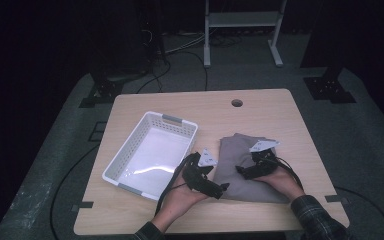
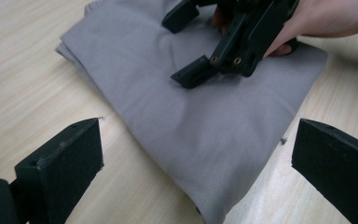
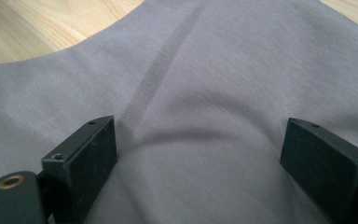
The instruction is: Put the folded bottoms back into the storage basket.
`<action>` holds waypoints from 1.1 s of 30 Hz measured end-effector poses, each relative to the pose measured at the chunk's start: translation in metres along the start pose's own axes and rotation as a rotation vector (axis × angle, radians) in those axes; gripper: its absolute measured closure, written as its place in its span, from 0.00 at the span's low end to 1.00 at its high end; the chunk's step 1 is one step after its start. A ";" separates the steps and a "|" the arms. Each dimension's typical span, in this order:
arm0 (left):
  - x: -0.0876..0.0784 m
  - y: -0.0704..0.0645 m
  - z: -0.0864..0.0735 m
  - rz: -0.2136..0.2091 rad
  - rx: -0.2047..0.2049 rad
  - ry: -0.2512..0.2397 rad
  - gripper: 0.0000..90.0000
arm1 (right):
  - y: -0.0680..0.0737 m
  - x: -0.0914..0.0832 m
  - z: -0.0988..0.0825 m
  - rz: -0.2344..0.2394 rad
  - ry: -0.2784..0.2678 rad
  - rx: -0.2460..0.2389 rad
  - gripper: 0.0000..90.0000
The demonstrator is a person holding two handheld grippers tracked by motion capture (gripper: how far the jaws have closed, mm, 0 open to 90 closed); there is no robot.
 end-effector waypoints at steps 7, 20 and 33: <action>0.023 -0.002 -0.007 0.000 0.004 0.034 0.01 | -0.005 -0.007 0.000 0.018 0.008 -0.019 0.11; 0.053 0.001 -0.018 -0.013 0.009 0.092 0.02 | -0.020 -0.019 0.002 0.023 0.037 -0.007 0.11; 0.064 -0.002 -0.026 -0.022 0.046 0.113 0.20 | -0.018 -0.015 -0.002 0.033 0.056 -0.036 0.10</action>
Point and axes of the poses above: each handheld gripper's, and its own axes: x roughly forward along the jaws, z roughly out of its top, y roughly to its left, the point moved 3 cm from there along x, roughly forward along the jaws, and after that the axes turned 14 degrees about -z, right-handed, at the moved point
